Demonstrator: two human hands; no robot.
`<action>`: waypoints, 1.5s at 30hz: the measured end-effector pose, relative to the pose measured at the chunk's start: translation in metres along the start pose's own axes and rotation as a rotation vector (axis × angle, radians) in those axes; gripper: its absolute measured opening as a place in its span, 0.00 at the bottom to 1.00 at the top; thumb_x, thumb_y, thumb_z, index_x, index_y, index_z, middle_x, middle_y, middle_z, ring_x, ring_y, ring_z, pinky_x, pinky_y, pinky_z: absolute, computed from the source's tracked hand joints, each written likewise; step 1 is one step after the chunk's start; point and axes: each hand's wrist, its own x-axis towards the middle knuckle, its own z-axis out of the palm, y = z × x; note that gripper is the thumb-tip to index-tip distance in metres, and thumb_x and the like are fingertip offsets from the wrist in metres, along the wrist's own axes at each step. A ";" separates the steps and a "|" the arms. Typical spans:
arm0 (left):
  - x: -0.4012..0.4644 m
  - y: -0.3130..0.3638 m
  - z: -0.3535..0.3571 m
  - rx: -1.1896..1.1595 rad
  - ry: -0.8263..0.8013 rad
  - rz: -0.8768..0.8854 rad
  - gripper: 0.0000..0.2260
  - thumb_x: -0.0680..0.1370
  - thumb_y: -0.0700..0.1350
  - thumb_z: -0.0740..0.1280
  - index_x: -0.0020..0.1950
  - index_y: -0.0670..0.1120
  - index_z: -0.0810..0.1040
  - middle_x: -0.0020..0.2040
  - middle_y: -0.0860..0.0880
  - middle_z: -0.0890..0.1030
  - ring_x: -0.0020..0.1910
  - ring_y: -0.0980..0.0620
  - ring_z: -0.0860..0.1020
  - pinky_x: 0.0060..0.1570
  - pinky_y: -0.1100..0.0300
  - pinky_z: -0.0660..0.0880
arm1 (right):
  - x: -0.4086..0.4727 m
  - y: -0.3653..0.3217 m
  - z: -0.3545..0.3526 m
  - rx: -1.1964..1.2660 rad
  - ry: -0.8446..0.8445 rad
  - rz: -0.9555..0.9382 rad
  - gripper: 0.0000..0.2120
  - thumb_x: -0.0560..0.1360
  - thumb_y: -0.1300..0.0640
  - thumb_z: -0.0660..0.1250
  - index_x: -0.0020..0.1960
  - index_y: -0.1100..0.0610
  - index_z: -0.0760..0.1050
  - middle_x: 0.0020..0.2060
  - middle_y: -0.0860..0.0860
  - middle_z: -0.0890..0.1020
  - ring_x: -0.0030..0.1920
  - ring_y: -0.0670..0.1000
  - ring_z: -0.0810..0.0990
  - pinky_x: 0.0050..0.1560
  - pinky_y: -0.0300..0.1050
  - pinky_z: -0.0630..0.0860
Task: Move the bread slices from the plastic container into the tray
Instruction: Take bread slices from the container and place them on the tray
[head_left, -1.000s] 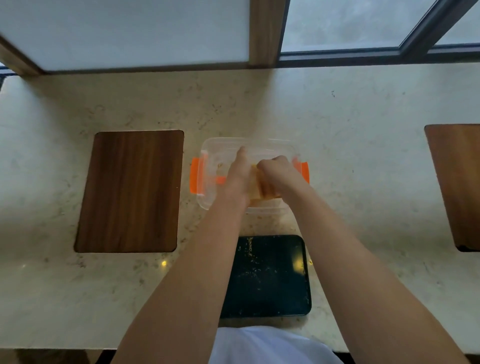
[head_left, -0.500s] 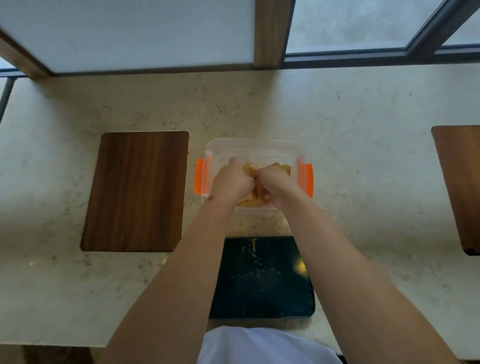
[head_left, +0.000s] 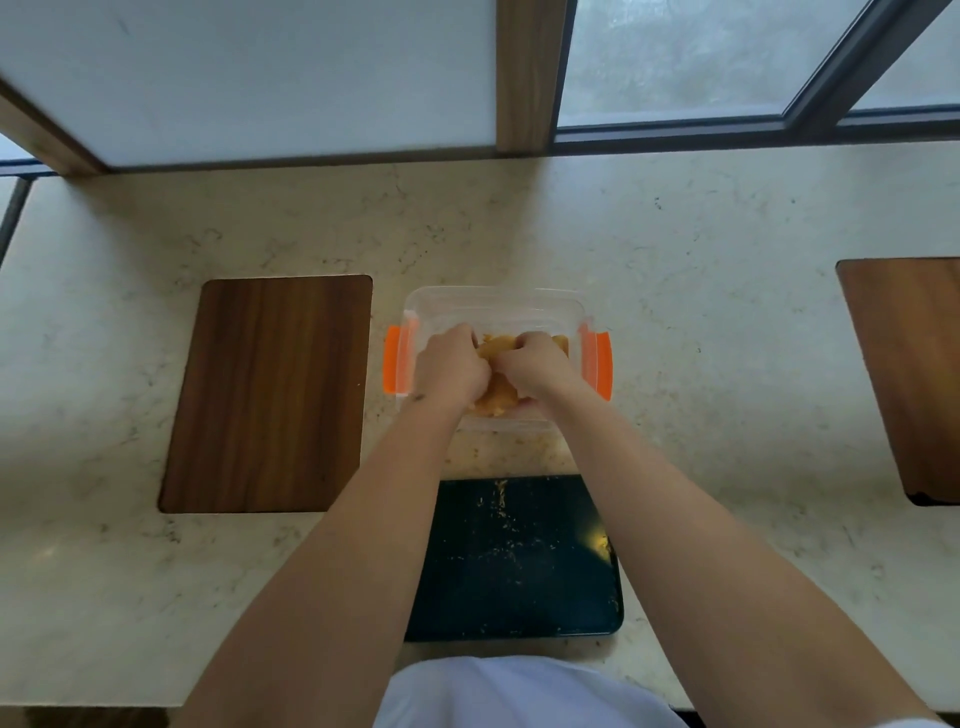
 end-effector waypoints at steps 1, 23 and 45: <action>-0.002 0.002 -0.002 -0.013 0.024 0.012 0.09 0.79 0.37 0.63 0.57 0.45 0.78 0.53 0.44 0.82 0.45 0.48 0.76 0.41 0.58 0.71 | -0.004 -0.003 -0.002 -0.011 0.021 -0.030 0.03 0.78 0.58 0.65 0.51 0.56 0.75 0.44 0.56 0.84 0.42 0.54 0.86 0.41 0.55 0.87; -0.223 -0.112 0.012 -0.815 0.133 -0.078 0.17 0.80 0.40 0.68 0.64 0.57 0.74 0.57 0.53 0.80 0.51 0.54 0.81 0.50 0.53 0.83 | -0.181 0.089 0.033 0.112 -0.249 -0.299 0.13 0.73 0.43 0.72 0.57 0.43 0.78 0.49 0.42 0.86 0.50 0.43 0.85 0.49 0.42 0.84; -0.217 -0.230 0.030 -1.305 0.134 -0.636 0.16 0.80 0.33 0.63 0.65 0.48 0.75 0.61 0.42 0.75 0.58 0.41 0.78 0.44 0.48 0.81 | -0.078 0.134 0.121 0.429 -0.027 0.282 0.26 0.78 0.54 0.73 0.72 0.62 0.71 0.58 0.56 0.80 0.58 0.57 0.81 0.56 0.53 0.83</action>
